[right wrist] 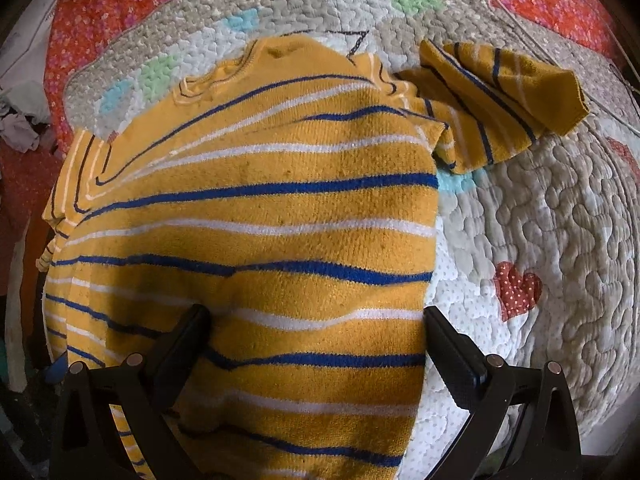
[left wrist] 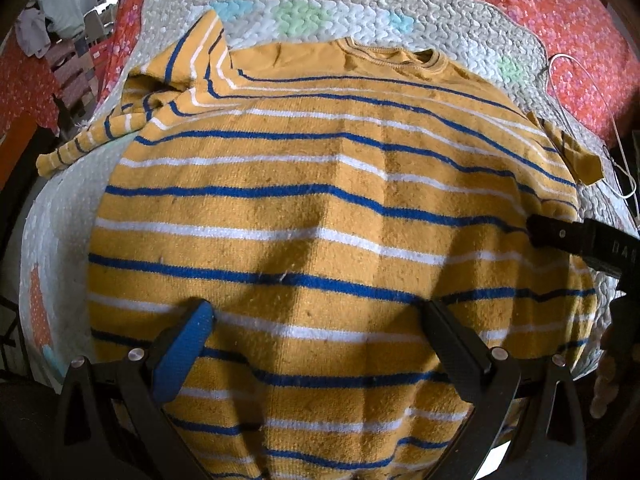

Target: Fold small clothes

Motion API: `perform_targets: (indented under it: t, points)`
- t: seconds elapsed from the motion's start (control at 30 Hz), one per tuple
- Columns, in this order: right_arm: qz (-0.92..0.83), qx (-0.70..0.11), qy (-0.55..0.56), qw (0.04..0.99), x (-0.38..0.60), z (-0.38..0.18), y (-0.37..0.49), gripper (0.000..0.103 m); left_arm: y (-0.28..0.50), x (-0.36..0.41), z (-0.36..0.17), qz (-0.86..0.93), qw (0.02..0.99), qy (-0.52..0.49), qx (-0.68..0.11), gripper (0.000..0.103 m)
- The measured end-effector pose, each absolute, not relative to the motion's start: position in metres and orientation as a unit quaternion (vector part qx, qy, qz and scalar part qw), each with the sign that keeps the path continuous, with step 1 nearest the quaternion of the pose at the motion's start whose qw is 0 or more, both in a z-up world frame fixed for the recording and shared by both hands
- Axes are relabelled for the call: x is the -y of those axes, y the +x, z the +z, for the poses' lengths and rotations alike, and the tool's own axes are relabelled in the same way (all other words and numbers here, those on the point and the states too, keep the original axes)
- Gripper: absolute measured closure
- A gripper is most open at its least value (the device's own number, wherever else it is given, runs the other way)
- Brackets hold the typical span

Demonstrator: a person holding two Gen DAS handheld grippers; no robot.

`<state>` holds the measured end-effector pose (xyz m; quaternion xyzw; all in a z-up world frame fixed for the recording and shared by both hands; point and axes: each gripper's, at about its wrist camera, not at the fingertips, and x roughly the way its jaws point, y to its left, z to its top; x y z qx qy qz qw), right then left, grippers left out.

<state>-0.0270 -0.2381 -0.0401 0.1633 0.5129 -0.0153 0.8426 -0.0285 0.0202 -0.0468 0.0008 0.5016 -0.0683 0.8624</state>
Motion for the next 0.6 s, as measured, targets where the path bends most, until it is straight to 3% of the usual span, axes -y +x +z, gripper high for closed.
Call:
perform_targets:
  t: [0.13, 0.23, 0.37, 0.6]
  points:
    - [-0.016, -0.503, 0.142, 0.852, 0.237, -0.03, -0.03, 0.001, -0.031, -0.015, -0.039, -0.064, 0.861, 0.017, -0.505, 0.001]
    - [-0.036, -0.461, 0.112, 0.879, 0.232, -0.008, -0.051, 0.001, -0.042, -0.012, -0.026, -0.062, 0.859, 0.023, -0.508, 0.012]
    - [-0.045, -0.408, 0.091, 0.907, 0.227, 0.014, -0.089, 0.001, -0.058, -0.009, -0.007, -0.066, 0.862, 0.013, -0.502, 0.012]
    - [-0.034, -0.402, 0.083, 0.911, 0.228, 0.003, -0.129, 0.006, -0.083, 0.007, 0.008, -0.057, 0.867, 0.026, -0.495, 0.012]
